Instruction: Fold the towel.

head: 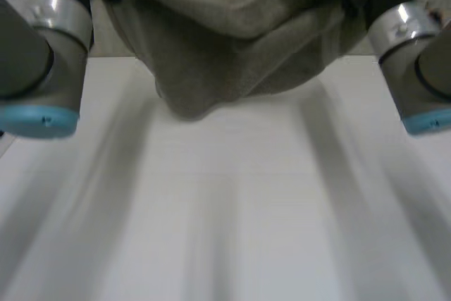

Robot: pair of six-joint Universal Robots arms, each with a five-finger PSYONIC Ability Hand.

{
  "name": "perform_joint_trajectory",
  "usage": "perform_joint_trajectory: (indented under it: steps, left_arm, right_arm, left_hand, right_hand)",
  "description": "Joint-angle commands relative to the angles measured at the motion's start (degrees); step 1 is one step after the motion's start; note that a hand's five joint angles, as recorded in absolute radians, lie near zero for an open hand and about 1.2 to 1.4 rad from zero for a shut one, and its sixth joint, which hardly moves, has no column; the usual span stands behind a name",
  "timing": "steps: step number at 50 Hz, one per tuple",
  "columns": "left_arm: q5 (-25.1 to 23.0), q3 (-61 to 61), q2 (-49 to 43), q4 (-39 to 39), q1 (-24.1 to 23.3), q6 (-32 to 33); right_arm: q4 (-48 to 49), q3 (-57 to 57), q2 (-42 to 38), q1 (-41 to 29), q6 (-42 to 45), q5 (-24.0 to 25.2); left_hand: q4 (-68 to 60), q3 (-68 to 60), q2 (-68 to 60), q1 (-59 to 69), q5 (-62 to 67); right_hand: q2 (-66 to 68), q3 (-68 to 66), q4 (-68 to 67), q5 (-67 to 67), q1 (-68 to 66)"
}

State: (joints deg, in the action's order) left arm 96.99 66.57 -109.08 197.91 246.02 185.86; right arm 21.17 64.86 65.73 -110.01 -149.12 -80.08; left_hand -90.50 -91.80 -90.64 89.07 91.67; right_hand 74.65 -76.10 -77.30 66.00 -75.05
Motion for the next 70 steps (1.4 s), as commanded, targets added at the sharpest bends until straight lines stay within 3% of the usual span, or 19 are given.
perform_joint_trajectory:
  steps: [1,9,13,15,16,17,19,33,49,61,70]
  left_arm:
    - [-4.69,17.59,-4.02,-0.69,3.06,4.85]
    - [-8.82,31.41,-3.86,0.1,5.34,13.64]
    - [-9.89,33.63,-2.45,0.1,5.7,14.27]
    - [-10.32,34.85,1.14,0.1,6.13,14.1]
    - [-10.33,34.86,1.15,0.1,6.14,14.09]
    - [-10.33,35.47,2.55,0.1,6.57,14.09]
    - [-10.33,36.08,3.69,0.1,6.84,14.09]
    - [-10.24,38.81,8.54,2.21,6.31,14.01]
    - [-10.24,39.51,8.36,2.39,6.84,13.92]
    - [-10.24,39.6,7.92,2.74,6.93,13.83]
    - [-10.24,39.6,7.75,2.74,6.58,13.83]
  right_arm:
    - [-23.16,5.79,-5.16,0.23,2.51,0.89]
    - [-27.5,15.99,-5.97,0.14,6.82,0.89]
    - [-27.59,18.2,-3.33,0.23,6.21,0.97]
    - [-27.32,20.21,2.88,0.32,5.07,1.41]
    - [-27.32,20.22,2.91,0.32,5.06,1.41]
    - [-26.97,21.27,5.61,0.32,4.28,1.59]
    - [-26.88,21.89,7.21,0.32,3.23,1.68]
    - [-26.18,24.7,11.97,0.06,0.32,2.2]
    - [-28.47,29.44,9.15,-0.56,-2.84,-4.91]
    - [-23.38,43.93,20.04,-1.0,-8.73,-1.05]
    - [-20.38,47.56,18.73,-4.69,-7.94,0.36]
  left_hand:
    - [10.5,11.8,10.64,-9.07,-21.67]
    - [10.5,11.8,10.64,-9.07,-21.67]
    - [10.5,11.8,10.64,-9.07,-21.67]
    - [10.5,11.8,10.64,-9.07,-21.67]
    - [10.5,11.8,10.64,-9.07,-21.67]
    - [10.5,11.8,10.64,-9.07,-21.67]
    - [10.5,11.8,10.64,-9.07,-21.67]
    - [10.5,11.8,10.64,-9.07,-21.67]
    - [10.5,11.8,10.64,-9.07,-21.67]
    - [10.5,11.8,10.64,-9.07,-21.67]
    - [10.5,11.8,10.64,-9.07,-21.67]
  right_hand:
    - [5.35,-3.9,-2.7,4.0,-4.95]
    - [5.35,-3.9,-2.7,4.0,-4.95]
    - [0.87,0.58,1.78,-0.48,-0.47]
    - [-42.6,44.06,45.26,-43.96,43.01]
    - [-42.86,44.32,45.51,-44.22,43.26]
    - [-61.35,62.8,64.0,-62.7,61.75]
    - [-64.65,66.1,67.3,-66.0,65.05]
    - [-64.65,66.1,67.3,-66.0,65.05]
    - [-64.65,66.1,67.3,-66.0,65.05]
    - [-64.65,66.1,67.3,-66.0,65.05]
    - [-64.06,65.51,66.71,-65.41,64.46]
